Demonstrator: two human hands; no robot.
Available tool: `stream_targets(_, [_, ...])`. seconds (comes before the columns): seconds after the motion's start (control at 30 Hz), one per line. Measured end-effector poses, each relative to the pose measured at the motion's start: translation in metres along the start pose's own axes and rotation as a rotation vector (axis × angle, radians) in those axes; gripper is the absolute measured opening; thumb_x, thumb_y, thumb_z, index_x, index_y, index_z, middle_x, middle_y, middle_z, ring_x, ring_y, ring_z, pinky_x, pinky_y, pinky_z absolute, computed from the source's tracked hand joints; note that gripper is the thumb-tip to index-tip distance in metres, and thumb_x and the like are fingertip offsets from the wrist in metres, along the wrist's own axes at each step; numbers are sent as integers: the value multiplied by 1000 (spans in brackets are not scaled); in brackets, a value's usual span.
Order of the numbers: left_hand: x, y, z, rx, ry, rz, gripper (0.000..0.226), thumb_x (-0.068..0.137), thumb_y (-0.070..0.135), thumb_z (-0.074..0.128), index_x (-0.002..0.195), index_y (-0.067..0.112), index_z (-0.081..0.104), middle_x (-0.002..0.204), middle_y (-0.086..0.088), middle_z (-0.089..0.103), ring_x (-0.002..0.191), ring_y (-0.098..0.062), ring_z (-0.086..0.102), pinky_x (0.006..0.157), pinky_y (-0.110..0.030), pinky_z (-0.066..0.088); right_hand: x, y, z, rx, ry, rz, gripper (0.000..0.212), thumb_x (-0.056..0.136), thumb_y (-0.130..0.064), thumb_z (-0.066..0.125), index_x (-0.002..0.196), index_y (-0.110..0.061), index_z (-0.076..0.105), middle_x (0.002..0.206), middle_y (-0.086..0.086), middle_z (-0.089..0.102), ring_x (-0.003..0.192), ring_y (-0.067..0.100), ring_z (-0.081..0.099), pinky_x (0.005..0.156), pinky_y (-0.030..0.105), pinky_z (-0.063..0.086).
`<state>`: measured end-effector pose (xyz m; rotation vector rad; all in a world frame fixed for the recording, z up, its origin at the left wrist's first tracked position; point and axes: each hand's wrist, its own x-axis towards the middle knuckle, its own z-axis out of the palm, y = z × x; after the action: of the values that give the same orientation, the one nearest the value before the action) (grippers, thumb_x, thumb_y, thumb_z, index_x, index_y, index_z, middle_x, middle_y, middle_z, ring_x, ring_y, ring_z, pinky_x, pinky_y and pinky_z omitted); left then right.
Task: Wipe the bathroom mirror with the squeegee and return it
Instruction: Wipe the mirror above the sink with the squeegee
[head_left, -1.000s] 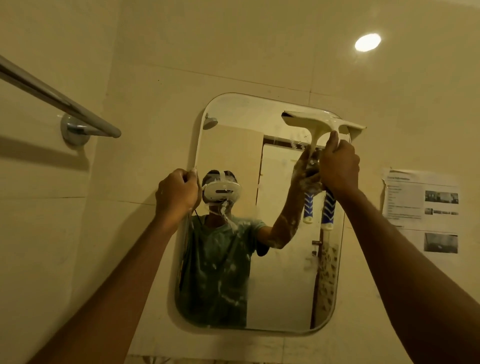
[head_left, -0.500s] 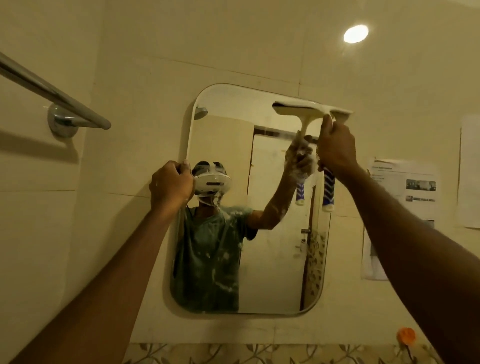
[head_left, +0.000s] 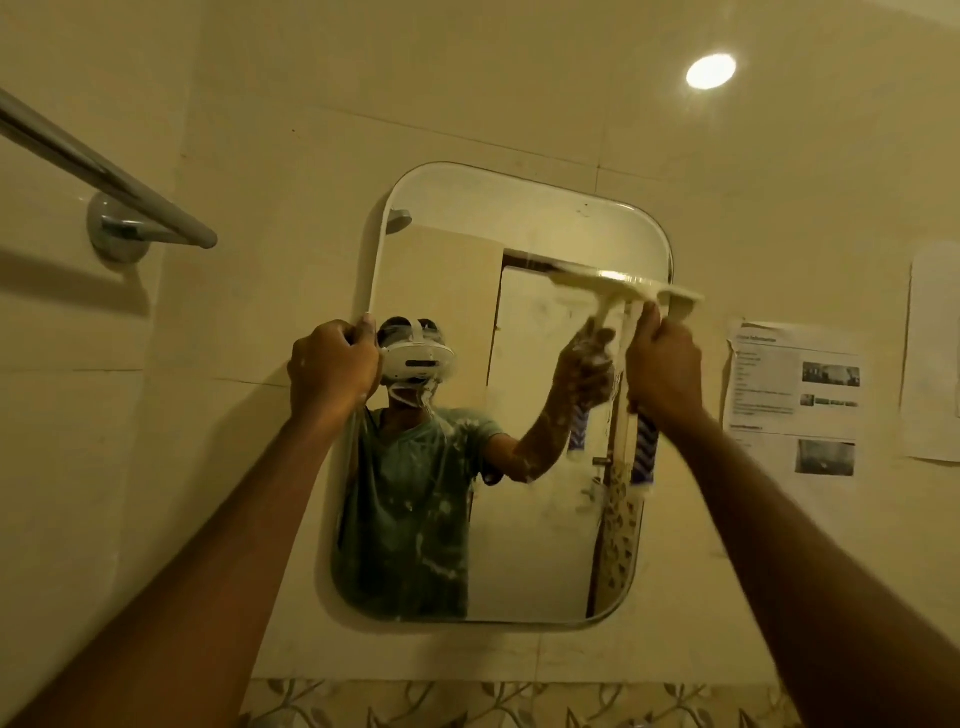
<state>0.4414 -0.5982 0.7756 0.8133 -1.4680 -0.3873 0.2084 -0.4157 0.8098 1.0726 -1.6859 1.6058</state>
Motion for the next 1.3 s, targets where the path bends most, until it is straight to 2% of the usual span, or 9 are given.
stream_targets(0.1, [-3,-5,2,16,15,8,51,99,48,39,71,10,59,60,0,51,59,-15,45,60,-29,32,53,-21,-11,-50,55,-33,49,103,-48,25,87,-14,55,73,6,59,61,22,61,59,46,60])
stream_targets(0.17, [-5,-10,4,27,25,15,53,99,50,38,68,12,58,60,0,52,57,-13,46,53,-28,30,65,-25,-10,-67,78,-38,48,102,-49,24,87,-15,55,72,5,60,64,24,64,64,50,60])
stream_targets(0.37, [-7,-18,7,-12,14,-10,52,98,50,40,75,9,63,64,-2,56,59,-11,48,51,-23,32,-10,20,12,19,52,53,44,104,-43,28,87,-12,55,66,3,57,51,15,56,43,29,50])
stream_targets(0.57, [-16,-17,5,10,16,-5,51,99,50,37,83,8,62,76,-6,59,69,-21,53,51,-26,31,-56,33,3,3,-16,88,44,105,-41,28,90,-10,56,68,5,57,50,14,53,36,16,39])
stream_targets(0.8, [-32,-27,6,75,17,-26,51,99,53,33,70,17,53,62,1,51,57,-11,45,50,-24,27,21,1,-11,-63,23,24,54,103,-49,26,96,-4,55,65,4,54,42,14,53,32,20,42])
stream_targets(0.9, [-44,-38,8,87,18,-26,51,99,54,33,71,17,55,61,2,51,56,-10,46,50,-23,27,2,17,0,-39,24,70,54,103,-50,26,94,-5,55,72,9,58,47,16,55,33,20,44])
stream_targets(1.03, [-42,-39,10,97,30,-22,52,99,53,33,75,15,58,64,1,52,58,-12,46,50,-23,26,-53,44,10,17,21,100,44,105,-41,30,90,-9,56,68,4,56,49,10,51,35,11,37])
stream_targets(1.17, [-46,-41,10,88,30,-29,51,99,53,33,79,14,60,71,-2,55,66,-16,49,50,-24,27,-112,68,12,-16,-9,142,43,104,-41,30,88,-12,57,67,4,58,56,17,56,46,22,40])
stream_targets(1.3, [-48,-41,10,70,31,-18,52,99,52,34,80,12,61,72,-2,56,66,-14,49,51,-22,26,-100,56,-3,-42,-67,124,46,104,-44,27,91,-12,58,71,8,61,53,17,58,37,17,41])
